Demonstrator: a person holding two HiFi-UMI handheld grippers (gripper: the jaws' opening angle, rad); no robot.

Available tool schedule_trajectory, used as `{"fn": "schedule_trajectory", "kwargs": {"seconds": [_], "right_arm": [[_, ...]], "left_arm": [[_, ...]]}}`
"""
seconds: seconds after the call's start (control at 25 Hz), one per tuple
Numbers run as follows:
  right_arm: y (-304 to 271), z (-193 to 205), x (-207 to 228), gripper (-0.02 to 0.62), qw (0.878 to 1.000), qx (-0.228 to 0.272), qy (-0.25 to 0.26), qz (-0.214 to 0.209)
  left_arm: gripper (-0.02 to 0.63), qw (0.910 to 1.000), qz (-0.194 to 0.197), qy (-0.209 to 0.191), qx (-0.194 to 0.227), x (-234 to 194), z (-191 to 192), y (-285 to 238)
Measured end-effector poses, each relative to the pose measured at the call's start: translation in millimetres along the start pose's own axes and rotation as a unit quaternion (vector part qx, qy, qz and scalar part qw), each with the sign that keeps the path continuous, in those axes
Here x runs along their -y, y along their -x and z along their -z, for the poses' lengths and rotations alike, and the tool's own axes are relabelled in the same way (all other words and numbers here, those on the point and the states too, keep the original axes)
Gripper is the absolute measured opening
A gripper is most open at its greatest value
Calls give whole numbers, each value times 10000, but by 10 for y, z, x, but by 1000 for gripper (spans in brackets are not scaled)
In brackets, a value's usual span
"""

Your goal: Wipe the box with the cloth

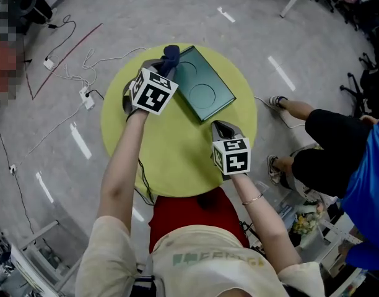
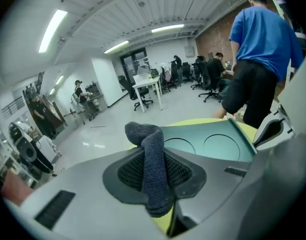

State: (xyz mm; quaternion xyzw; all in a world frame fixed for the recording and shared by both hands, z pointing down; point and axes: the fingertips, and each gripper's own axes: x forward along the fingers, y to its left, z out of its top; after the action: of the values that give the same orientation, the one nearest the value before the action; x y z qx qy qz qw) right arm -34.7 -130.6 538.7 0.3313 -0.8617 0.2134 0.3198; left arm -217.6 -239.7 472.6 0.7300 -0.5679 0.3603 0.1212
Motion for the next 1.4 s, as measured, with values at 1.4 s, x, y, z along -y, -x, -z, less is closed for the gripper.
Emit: {"fn": "schedule_trajectory", "kwargs": {"seconds": [1.4], "right_arm": [[554, 671, 207, 40, 9998, -166, -5, -128]], "left_arm": [[84, 9844, 1440, -741, -684, 2069, 117, 389]]}}
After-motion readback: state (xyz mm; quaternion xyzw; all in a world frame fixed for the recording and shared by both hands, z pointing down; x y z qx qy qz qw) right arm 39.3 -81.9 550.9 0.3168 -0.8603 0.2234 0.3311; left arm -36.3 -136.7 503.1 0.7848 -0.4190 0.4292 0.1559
